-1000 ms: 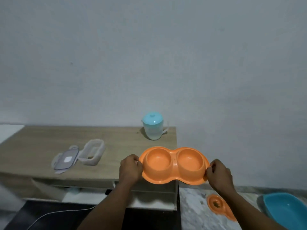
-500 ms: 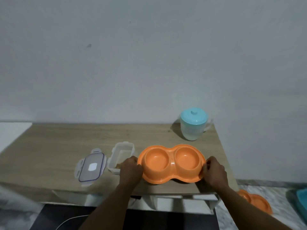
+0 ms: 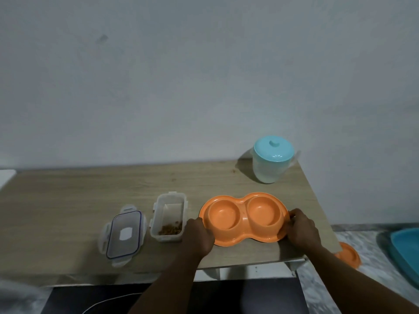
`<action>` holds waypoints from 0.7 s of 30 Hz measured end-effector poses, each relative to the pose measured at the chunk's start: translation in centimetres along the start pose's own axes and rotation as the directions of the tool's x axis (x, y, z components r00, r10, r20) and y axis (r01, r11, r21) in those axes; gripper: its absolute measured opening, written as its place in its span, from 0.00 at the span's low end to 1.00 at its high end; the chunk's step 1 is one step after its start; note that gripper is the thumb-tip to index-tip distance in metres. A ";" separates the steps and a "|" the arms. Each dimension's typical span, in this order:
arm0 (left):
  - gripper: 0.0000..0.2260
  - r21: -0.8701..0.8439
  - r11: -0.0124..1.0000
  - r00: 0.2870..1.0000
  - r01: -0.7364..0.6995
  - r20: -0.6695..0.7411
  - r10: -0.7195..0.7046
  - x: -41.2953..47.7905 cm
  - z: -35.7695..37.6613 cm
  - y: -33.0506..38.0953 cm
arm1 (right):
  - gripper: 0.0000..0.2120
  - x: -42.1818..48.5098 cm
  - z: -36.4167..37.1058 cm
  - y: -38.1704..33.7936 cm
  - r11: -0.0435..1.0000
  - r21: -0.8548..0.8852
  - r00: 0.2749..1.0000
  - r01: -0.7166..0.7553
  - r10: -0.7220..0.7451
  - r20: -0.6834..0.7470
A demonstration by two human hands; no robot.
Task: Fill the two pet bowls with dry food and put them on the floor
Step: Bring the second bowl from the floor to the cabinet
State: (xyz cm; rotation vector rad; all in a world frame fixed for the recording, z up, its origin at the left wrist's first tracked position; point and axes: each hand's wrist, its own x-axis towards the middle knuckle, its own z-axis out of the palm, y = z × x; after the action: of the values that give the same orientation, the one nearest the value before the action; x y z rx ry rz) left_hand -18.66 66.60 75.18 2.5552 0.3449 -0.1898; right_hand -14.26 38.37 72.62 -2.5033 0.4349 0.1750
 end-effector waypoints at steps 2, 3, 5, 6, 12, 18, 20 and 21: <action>0.07 -0.001 1.000 1.000 -0.010 0.011 0.010 -0.1 0.0 -0.1 | 0.05 0.1 0.0 -0.3 1.000 -0.023 1.000 -0.008 0.009 0.019; 0.07 -0.002 1.000 1.000 -0.021 0.012 0.021 0.0 -0.1 -0.2 | 0.06 0.1 -0.1 -0.5 0.999 -0.033 0.999 -0.011 0.012 0.035; 0.04 -0.001 0.999 0.999 -0.047 -0.004 0.047 0.0 -0.6 -0.1 | 0.08 0.0 -0.2 -0.9 0.999 -0.046 0.998 -0.028 0.030 0.056; 0.04 0.005 0.998 0.997 -0.066 -0.030 0.066 0.0 -0.9 0.0 | 0.08 -0.1 -0.2 -1.1 0.998 -0.053 0.998 -0.033 0.035 0.051; 0.10 0.044 0.996 0.926 -0.074 -0.367 0.085 0.3 -4.8 0.0 | 0.14 -0.9 -0.4 -4.3 0.996 -0.067 0.987 0.064 -0.074 -0.143; 0.15 -0.062 0.981 0.881 0.187 -0.431 -0.195 1.0 -8.6 -5.1 | 0.12 -2.4 2.1 -12.0 0.936 0.068 0.936 0.346 -0.340 -0.092; 0.17 -0.148 0.943 0.873 0.298 -0.357 -0.332 0.8 -8.7 -6.8 | 0.12 -3.2 3.9 -14.4 0.923 0.121 0.929 0.365 -0.370 0.018; 0.18 -0.175 0.926 0.873 0.335 -0.312 -0.375 0.7 -8.5 -7.6 | 0.12 -3.6 4.8 -15.5 0.920 0.150 0.923 0.363 -0.376 0.075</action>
State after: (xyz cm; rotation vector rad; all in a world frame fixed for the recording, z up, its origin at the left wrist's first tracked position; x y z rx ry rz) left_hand -19.56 77.56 78.33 2.3828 0.9360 0.1402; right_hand -12.43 54.03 77.70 -2.3788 -0.0725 0.1185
